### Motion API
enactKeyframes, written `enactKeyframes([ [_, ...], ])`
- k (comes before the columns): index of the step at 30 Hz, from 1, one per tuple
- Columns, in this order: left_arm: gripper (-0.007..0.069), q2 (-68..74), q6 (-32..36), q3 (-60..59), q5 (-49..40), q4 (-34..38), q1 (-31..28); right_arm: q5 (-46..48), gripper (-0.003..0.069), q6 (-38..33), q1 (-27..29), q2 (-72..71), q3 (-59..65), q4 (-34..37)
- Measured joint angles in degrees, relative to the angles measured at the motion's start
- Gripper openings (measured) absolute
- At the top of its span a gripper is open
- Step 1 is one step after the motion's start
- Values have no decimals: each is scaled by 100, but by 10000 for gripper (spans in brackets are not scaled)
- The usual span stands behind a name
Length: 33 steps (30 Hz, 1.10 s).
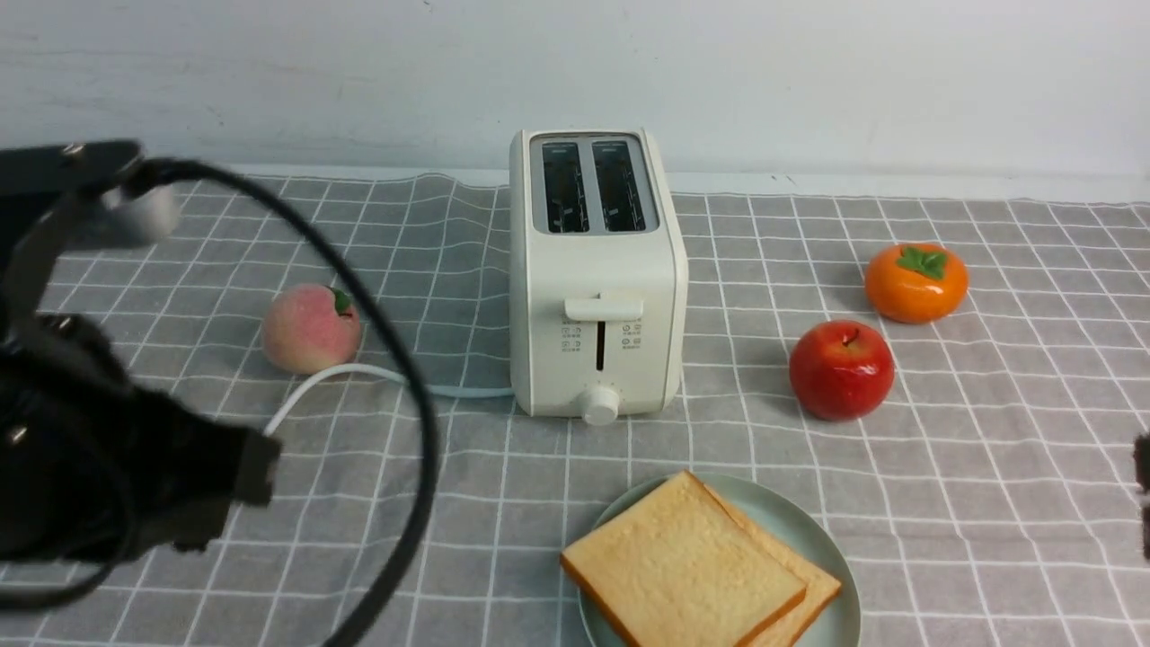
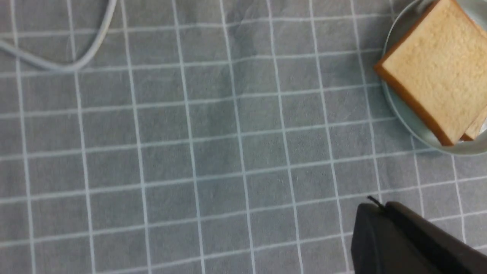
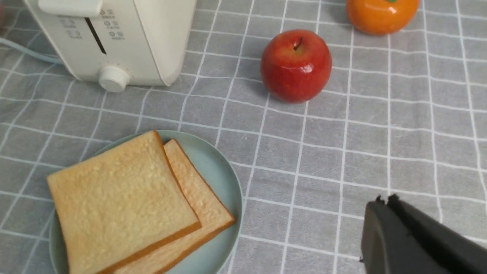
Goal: Take toasted bread from bread machine on grey coffee table place on plate.
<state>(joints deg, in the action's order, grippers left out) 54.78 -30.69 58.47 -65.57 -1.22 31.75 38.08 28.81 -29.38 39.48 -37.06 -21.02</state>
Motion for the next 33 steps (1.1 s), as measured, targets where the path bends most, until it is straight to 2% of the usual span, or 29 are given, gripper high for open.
enactKeyframes([
  [7, -14, -2098, -734, -1296, -39, 358, 0, -602, -18, 479, 0, -1867, 1844, -371],
  [16, -14, -3982, -1002, -1681, 59, 1147, 0, -672, -11, 537, 0, -2864, 2336, -539],
  [33, -14, -4219, -1020, -1683, 93, 1220, 0, -672, -1, 540, 0, -2916, 2343, -518],
])
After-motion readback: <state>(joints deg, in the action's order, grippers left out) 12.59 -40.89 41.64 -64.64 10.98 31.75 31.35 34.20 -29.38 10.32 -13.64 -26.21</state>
